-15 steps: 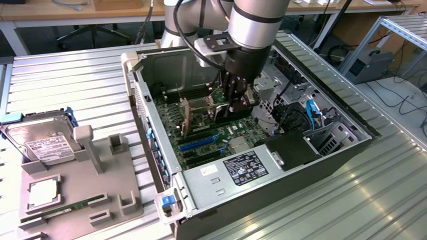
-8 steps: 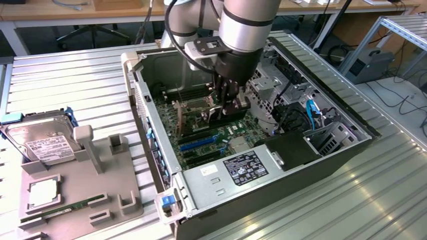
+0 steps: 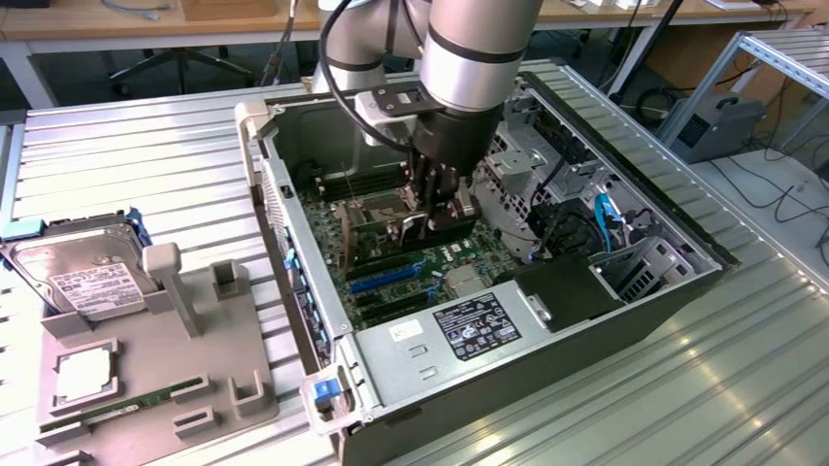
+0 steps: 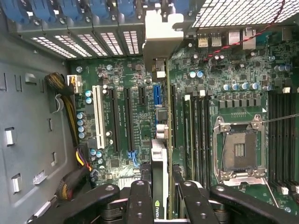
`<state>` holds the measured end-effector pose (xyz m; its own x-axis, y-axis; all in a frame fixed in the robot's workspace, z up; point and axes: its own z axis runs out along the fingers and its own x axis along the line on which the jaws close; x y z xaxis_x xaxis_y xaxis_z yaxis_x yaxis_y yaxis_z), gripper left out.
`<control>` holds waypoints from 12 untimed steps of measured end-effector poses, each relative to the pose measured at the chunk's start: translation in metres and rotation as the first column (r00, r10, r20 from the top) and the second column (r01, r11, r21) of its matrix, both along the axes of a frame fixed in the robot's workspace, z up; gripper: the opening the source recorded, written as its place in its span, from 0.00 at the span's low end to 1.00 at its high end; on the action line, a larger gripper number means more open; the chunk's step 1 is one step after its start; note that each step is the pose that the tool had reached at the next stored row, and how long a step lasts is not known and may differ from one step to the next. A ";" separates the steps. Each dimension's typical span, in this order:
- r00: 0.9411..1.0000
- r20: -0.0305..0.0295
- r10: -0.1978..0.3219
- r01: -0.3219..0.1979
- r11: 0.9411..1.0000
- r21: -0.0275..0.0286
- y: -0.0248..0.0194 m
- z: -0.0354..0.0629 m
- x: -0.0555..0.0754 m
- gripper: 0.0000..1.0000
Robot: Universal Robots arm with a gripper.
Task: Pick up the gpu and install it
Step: 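Insert the gpu into the slot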
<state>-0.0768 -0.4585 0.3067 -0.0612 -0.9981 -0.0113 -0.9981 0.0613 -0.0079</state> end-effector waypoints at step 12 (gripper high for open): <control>1.000 -0.021 0.014 -0.014 1.000 -0.002 0.0000 -0.0029 0.000 0.27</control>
